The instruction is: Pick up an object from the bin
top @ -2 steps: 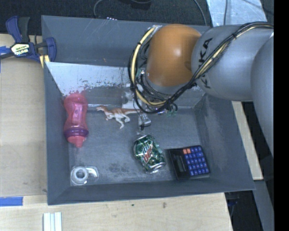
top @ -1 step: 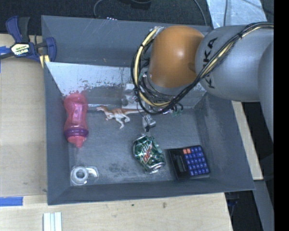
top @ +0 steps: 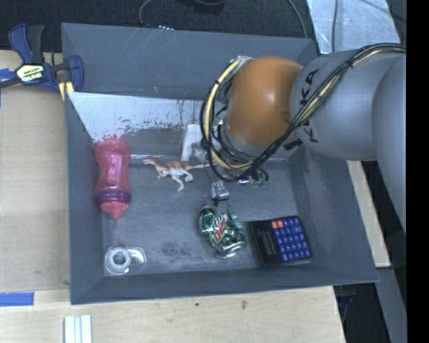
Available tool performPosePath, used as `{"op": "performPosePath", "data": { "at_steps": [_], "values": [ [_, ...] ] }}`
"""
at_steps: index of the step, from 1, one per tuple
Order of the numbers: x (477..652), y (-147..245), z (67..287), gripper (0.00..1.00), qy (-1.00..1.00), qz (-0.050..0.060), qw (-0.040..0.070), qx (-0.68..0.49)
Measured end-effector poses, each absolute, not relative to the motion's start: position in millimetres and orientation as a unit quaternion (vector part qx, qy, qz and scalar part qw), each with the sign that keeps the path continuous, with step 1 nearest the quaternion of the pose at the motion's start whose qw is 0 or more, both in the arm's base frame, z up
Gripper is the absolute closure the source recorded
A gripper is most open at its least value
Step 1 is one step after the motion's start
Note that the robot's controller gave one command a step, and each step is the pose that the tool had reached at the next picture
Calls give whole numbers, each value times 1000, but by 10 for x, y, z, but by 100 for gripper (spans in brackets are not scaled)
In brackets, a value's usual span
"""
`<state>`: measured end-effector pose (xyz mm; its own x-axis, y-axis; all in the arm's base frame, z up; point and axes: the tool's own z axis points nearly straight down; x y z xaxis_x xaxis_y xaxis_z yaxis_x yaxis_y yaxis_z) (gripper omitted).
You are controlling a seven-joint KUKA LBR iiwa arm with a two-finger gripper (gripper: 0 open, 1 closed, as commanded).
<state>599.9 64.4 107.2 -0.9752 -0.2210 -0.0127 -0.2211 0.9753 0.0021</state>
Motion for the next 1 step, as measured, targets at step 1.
{"op": "performPosePath", "data": {
  "at_steps": [1],
  "values": [
    [5987, 499, 938, 0, 993, 0, 8, -119]
  ]
}}
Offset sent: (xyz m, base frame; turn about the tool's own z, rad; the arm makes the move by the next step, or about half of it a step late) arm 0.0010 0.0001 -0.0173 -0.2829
